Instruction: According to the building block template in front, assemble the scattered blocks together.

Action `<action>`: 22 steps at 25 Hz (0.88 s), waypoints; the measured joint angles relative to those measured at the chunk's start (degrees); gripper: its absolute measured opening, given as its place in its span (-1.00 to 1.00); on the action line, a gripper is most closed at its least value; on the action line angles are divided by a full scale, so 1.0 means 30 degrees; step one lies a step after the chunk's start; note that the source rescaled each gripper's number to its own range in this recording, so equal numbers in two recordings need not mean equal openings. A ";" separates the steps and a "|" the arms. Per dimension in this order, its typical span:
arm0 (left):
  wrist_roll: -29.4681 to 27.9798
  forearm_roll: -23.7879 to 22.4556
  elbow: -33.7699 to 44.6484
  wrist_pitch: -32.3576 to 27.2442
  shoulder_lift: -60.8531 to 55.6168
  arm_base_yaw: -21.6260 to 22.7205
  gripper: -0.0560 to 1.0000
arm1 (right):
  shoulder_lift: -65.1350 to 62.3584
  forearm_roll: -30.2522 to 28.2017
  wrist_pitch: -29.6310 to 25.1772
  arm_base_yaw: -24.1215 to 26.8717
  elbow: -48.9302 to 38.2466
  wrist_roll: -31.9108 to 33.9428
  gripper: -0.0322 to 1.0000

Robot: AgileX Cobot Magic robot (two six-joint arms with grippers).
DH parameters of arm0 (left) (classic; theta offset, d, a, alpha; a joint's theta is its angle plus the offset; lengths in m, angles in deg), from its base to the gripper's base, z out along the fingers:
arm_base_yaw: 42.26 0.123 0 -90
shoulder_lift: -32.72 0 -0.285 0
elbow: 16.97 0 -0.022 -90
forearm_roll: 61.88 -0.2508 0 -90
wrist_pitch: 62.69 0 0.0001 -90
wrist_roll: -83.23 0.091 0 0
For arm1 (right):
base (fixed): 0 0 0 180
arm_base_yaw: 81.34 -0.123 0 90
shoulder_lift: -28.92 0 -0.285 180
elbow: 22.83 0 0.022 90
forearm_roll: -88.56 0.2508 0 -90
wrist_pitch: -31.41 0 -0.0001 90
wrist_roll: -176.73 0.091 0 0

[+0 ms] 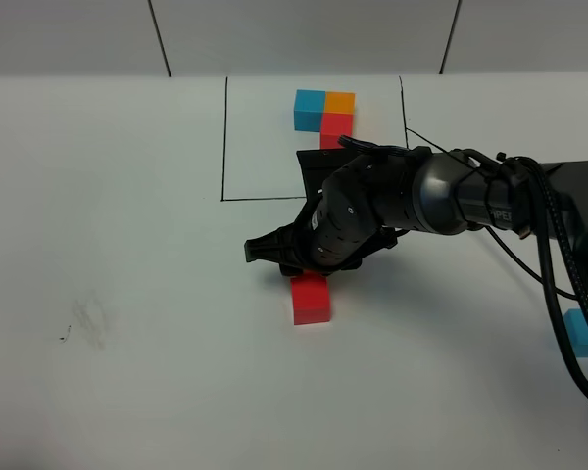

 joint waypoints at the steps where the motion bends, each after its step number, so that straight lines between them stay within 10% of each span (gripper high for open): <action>1: 0.0000 0.0000 0.0000 0.0000 0.0000 0.0000 -0.89 | 0.0019 -0.0054 -0.0018 -0.0045 0.0000 0.0097 -0.11; 22: 0.0000 0.0000 0.0000 0.0000 0.0000 0.0000 -0.89 | 0.0019 -0.0703 -0.0246 -0.0757 0.0024 0.1206 -0.11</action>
